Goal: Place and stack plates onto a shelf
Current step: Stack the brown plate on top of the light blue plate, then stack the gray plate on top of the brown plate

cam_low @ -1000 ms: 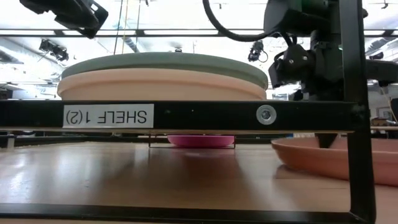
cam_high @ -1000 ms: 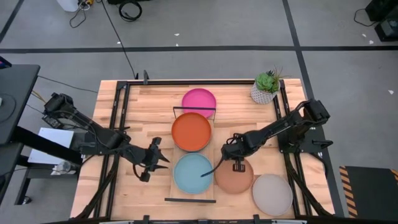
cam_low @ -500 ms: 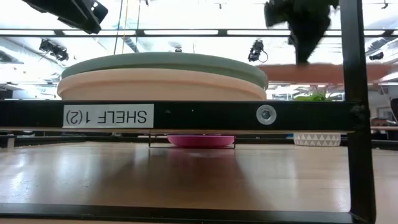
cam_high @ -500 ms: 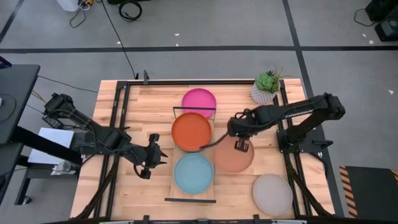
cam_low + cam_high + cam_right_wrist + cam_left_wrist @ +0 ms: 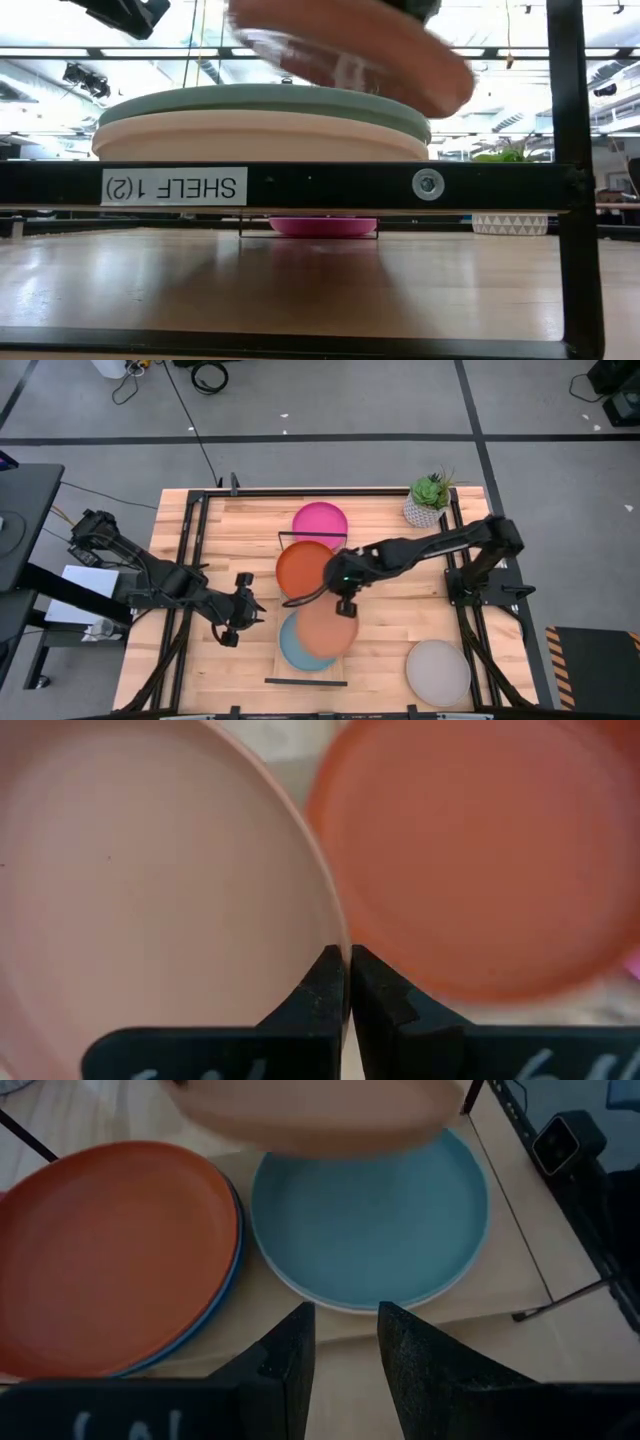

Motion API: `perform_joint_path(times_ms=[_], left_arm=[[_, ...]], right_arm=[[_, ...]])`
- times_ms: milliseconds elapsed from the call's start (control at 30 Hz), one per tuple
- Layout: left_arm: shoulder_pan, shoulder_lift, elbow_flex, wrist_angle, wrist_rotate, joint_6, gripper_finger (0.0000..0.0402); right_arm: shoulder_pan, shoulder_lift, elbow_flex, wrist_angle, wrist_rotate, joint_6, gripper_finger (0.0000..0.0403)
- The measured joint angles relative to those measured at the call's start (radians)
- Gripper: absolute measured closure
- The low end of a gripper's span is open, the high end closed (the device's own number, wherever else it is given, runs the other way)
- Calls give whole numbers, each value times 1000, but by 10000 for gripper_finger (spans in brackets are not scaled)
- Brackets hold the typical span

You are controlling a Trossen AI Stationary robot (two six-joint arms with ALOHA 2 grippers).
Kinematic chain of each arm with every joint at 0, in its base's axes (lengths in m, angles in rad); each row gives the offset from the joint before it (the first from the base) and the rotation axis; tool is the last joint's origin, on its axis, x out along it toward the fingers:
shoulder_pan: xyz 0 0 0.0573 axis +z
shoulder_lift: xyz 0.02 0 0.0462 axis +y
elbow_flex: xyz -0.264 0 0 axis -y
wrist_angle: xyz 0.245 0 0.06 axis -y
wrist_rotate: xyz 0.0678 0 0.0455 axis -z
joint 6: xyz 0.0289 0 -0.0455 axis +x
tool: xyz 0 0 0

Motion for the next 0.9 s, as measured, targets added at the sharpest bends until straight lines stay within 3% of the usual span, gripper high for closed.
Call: perform_joint_path(times_ms=[267,467,700,900], left_arm=[[2,0,6,-2,0,1,283],[2,0,6,2,0,1,283],[1,1,6,0,0,-14,283],[0,1,6,-11,12,-60,283]], right_arm=[[-16,95,0,150,-110,-49,373],[-15,101,1,204,-128,-72,346],[-2,56,1,187,-141,-104,323],[81,46,-2,85,-132,-154,323]])
